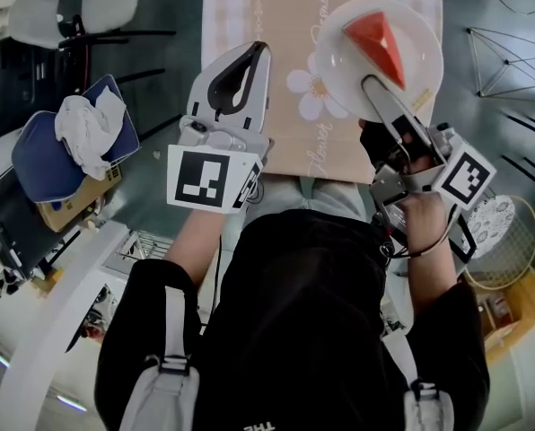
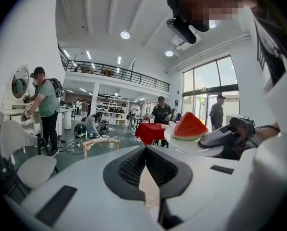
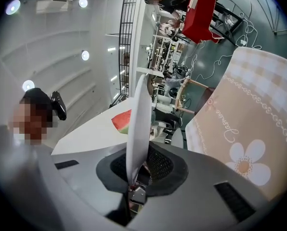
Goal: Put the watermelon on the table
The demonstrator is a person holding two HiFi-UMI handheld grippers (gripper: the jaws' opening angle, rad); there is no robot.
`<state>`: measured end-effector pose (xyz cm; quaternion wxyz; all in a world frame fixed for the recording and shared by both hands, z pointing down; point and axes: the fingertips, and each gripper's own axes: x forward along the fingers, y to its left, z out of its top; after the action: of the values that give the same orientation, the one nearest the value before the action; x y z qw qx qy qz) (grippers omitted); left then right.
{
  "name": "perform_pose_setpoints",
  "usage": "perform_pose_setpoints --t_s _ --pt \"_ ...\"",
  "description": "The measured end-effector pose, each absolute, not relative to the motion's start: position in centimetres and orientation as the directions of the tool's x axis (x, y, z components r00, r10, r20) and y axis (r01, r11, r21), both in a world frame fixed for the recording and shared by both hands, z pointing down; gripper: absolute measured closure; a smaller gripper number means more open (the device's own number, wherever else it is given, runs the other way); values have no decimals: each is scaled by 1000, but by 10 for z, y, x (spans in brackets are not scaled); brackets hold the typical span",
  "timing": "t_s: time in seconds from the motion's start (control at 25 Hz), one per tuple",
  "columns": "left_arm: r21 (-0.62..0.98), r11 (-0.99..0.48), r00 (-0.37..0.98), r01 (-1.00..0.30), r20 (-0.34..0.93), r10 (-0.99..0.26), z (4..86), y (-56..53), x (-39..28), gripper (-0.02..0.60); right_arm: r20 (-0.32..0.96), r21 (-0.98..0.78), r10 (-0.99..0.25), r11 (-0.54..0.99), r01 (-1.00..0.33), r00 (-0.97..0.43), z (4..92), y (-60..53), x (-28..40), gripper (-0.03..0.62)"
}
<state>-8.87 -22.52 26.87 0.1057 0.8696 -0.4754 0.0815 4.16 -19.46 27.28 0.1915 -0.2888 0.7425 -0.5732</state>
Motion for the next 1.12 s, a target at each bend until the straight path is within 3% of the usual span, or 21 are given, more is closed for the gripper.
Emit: perform_pose_setpoints --t_s 1.12 --pt "106 -492 498 -864 313 -808 342 -224 -84 571 72 -978 -591 117 -174 -803 369 -194 44 565"
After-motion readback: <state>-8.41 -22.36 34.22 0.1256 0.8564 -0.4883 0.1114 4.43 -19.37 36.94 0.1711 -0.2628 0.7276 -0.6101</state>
